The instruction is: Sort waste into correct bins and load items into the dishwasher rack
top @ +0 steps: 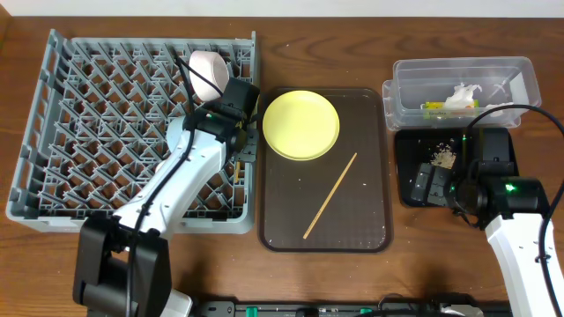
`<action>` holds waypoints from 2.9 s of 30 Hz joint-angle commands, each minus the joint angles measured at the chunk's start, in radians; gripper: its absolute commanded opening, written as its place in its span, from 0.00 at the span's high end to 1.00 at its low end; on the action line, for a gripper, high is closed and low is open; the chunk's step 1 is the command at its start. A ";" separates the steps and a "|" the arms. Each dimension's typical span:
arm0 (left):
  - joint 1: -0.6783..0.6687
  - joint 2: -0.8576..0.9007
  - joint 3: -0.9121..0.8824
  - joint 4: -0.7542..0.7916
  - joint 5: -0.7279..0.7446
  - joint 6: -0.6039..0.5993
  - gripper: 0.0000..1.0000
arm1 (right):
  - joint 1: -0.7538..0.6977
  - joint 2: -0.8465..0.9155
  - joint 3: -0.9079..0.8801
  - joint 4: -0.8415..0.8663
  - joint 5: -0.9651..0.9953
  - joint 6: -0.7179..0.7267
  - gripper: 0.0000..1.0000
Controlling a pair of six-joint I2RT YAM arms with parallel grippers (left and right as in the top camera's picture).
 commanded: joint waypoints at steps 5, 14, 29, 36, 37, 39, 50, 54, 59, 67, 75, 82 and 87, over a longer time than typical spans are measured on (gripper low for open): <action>-0.037 -0.106 0.020 -0.005 0.198 0.009 0.57 | -0.015 -0.002 0.005 0.000 0.003 -0.005 0.01; -0.232 -0.089 -0.002 0.011 0.301 0.009 0.57 | -0.015 -0.002 0.005 0.003 0.003 -0.005 0.01; -0.505 0.173 -0.004 0.161 0.280 0.004 0.55 | -0.015 -0.002 0.005 -0.001 0.003 -0.005 0.01; -0.524 0.294 -0.004 0.167 0.222 0.004 0.55 | -0.015 -0.002 0.005 0.000 0.003 -0.005 0.01; -0.524 0.309 -0.004 0.167 0.222 0.001 0.54 | -0.015 -0.002 0.005 0.000 0.003 -0.005 0.01; -0.527 0.333 -0.004 0.163 0.222 -0.004 0.55 | -0.015 -0.002 0.005 0.000 0.003 -0.005 0.01; -0.529 0.322 -0.003 0.143 0.222 -0.040 0.88 | -0.015 -0.002 0.004 0.000 0.003 -0.005 0.01; -0.528 0.259 0.013 0.128 0.221 -0.040 0.90 | -0.015 -0.002 0.005 0.000 0.003 -0.005 0.01; -0.521 0.133 0.018 0.113 0.176 -0.037 0.89 | -0.015 -0.002 0.005 -0.001 0.003 -0.005 0.01; -0.425 -0.069 0.018 0.064 -0.064 -0.035 0.89 | -0.015 -0.002 0.005 -0.001 0.003 -0.006 0.01; -0.182 -0.118 0.018 0.066 -0.085 -0.021 0.89 | -0.015 -0.002 0.004 -0.001 0.003 -0.005 0.01; -0.018 -0.095 0.015 0.088 -0.074 -0.021 0.89 | -0.015 -0.002 0.005 0.000 0.003 -0.005 0.01; 0.013 -0.073 0.013 0.087 -0.074 -0.021 0.85 | -0.015 -0.002 0.005 0.000 0.003 -0.005 0.01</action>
